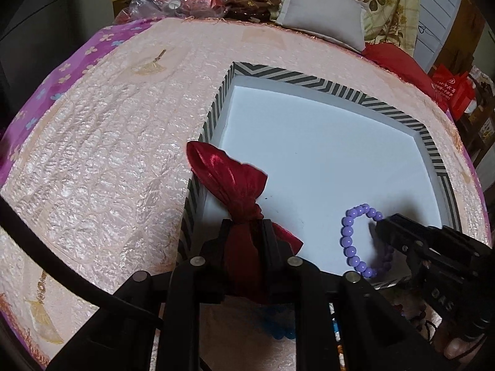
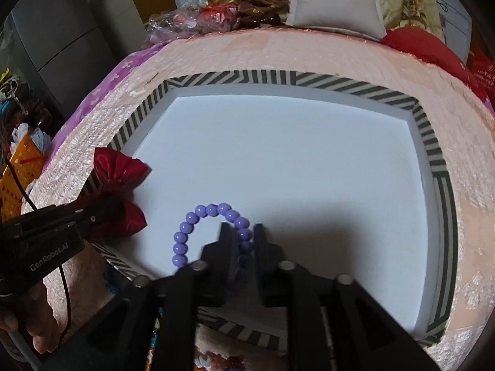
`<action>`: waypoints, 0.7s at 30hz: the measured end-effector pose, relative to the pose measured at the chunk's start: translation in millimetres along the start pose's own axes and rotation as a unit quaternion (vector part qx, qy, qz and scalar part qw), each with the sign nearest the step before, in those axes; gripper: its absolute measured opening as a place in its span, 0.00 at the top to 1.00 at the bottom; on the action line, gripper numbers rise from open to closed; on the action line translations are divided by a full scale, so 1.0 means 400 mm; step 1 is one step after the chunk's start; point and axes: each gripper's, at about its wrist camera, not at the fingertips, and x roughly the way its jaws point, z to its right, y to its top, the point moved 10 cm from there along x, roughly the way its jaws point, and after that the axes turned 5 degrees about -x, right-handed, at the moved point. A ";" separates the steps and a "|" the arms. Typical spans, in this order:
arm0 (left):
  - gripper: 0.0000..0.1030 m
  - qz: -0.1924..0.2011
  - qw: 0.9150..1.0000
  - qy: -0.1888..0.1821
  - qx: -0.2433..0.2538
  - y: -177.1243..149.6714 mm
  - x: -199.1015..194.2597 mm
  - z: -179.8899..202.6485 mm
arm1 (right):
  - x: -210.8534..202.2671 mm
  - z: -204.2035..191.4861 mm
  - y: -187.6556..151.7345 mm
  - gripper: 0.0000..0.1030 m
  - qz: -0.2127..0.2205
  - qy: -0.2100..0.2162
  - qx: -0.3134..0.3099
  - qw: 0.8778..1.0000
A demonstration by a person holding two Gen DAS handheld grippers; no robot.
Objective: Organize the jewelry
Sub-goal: 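Carry the red bow and purple bracelet over the chevron box with both grippers, then open the left gripper to drop the red bow while the right releases the bracelet in the box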
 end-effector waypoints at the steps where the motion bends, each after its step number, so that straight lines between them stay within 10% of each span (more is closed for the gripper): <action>1: 0.88 0.002 1.000 0.002 0.002 0.001 0.000 0.000 | -0.008 0.000 -0.001 0.70 0.004 -0.001 0.001 1.000; 6: 0.79 0.013 1.000 -0.015 0.015 0.002 -0.016 0.020 | -0.065 0.000 -0.007 0.49 0.032 -0.015 -0.001 0.999; 21: 0.77 0.071 0.997 -0.020 0.018 0.014 -0.132 0.040 | -0.162 0.009 -0.051 0.38 0.064 -0.027 0.020 0.997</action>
